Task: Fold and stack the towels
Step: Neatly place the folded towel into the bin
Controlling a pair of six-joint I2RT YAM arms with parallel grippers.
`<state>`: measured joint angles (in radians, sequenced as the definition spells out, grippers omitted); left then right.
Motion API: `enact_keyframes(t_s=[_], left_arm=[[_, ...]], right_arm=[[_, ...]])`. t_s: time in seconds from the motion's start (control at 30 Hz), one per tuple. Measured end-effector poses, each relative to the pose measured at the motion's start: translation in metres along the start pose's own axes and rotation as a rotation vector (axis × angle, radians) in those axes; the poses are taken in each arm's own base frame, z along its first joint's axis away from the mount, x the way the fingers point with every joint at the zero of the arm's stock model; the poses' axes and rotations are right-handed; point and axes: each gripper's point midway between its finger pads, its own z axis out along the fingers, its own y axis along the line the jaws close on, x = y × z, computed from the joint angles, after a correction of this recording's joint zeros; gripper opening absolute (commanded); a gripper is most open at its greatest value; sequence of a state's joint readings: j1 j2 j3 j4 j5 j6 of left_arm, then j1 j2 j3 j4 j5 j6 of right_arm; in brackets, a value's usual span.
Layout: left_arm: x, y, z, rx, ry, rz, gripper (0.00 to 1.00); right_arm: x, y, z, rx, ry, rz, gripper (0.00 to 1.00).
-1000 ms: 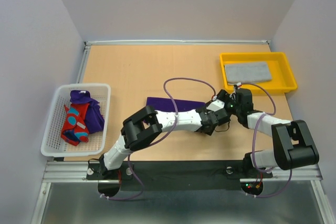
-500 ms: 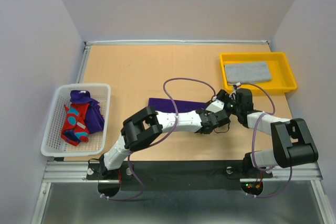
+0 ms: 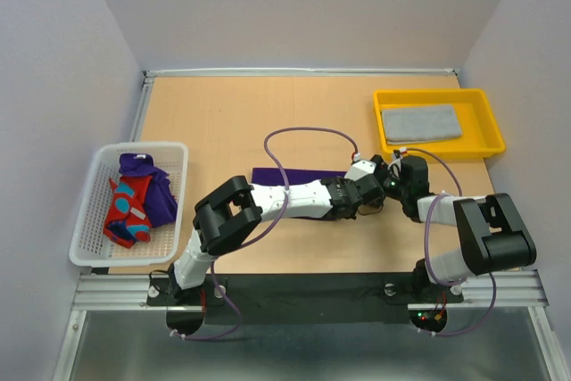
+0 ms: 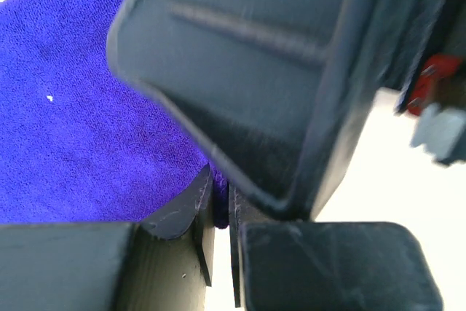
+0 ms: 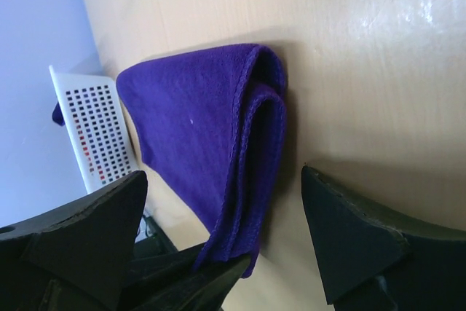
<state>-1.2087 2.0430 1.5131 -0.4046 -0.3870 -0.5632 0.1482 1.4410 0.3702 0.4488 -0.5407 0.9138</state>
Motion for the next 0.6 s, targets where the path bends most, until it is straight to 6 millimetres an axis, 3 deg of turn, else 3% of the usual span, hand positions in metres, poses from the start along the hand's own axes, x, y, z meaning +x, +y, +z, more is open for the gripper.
enact_keyframes(t_s=[0.37,0.6], left_arm=[[-0.008,-0.004,-0.004,0.03,-0.015,-0.032,0.0],[-0.008,-0.008,-0.004,0.045,-0.014,-0.044,0.0]], right_arm=[[0.011,0.005,0.006,-0.054,0.045,0.059,0.91],[0.021,0.012,0.017,-0.086,0.091,0.065,0.82]])
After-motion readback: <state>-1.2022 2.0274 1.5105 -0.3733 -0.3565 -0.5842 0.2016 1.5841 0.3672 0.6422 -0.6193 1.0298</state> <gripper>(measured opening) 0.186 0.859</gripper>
